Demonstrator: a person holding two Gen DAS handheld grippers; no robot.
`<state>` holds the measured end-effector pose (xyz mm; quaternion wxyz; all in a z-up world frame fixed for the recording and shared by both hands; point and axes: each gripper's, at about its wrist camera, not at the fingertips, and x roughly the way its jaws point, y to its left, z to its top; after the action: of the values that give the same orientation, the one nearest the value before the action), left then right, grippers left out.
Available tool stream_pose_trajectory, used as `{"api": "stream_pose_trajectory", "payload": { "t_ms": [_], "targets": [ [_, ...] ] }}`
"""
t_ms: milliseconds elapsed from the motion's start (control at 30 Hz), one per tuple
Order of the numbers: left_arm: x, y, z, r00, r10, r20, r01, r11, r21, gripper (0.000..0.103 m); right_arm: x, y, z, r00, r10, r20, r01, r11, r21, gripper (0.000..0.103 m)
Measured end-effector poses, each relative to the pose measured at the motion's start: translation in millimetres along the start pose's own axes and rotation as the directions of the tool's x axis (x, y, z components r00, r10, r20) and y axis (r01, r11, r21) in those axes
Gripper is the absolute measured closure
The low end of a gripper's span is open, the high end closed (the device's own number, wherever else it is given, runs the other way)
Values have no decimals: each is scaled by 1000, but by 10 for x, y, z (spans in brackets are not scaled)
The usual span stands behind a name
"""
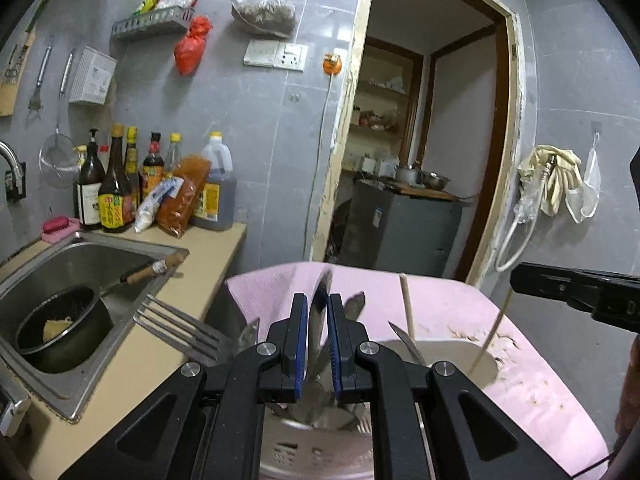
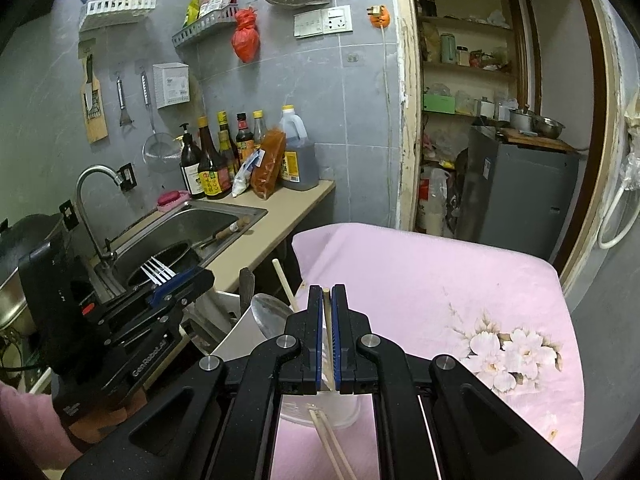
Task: Organize utensils
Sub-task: 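Open both grippers to drop the spoon and chopstick into the caddy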
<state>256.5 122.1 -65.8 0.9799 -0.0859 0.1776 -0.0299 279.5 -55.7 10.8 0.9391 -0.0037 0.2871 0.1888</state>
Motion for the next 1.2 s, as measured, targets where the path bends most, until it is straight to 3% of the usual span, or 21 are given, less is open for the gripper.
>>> {"api": "stream_pose_trajectory", "payload": {
  "t_ms": [233,400,767,833,900,1100,1200],
  "targets": [
    [-44,57,63,998,-35,-46,33,998,-48,93,-13,-76,-35,1000,12,-1,-12,999,49,99],
    [-104,74,150,995,-69,-75,64,995,-72,72,-30,-113,-99,1000,20,5,-20,996,89,98],
    [-279,29,318,992,-65,-105,60,997,-50,50,-181,-172,-175,998,-13,56,5,991,134,98],
    [-310,18,336,992,-69,-107,64,997,-48,48,-229,-173,-179,997,-25,68,15,990,143,91],
    [-347,9,354,992,-70,-106,66,997,-48,42,-308,-178,-188,995,-39,88,25,988,154,70],
    [-462,-39,416,992,-77,-100,74,997,-36,32,-558,-223,-218,989,-75,128,52,983,175,65],
    [-540,-82,442,993,-79,-89,76,996,-37,23,-704,-266,-253,985,-93,148,64,980,190,52]
  ]
}}
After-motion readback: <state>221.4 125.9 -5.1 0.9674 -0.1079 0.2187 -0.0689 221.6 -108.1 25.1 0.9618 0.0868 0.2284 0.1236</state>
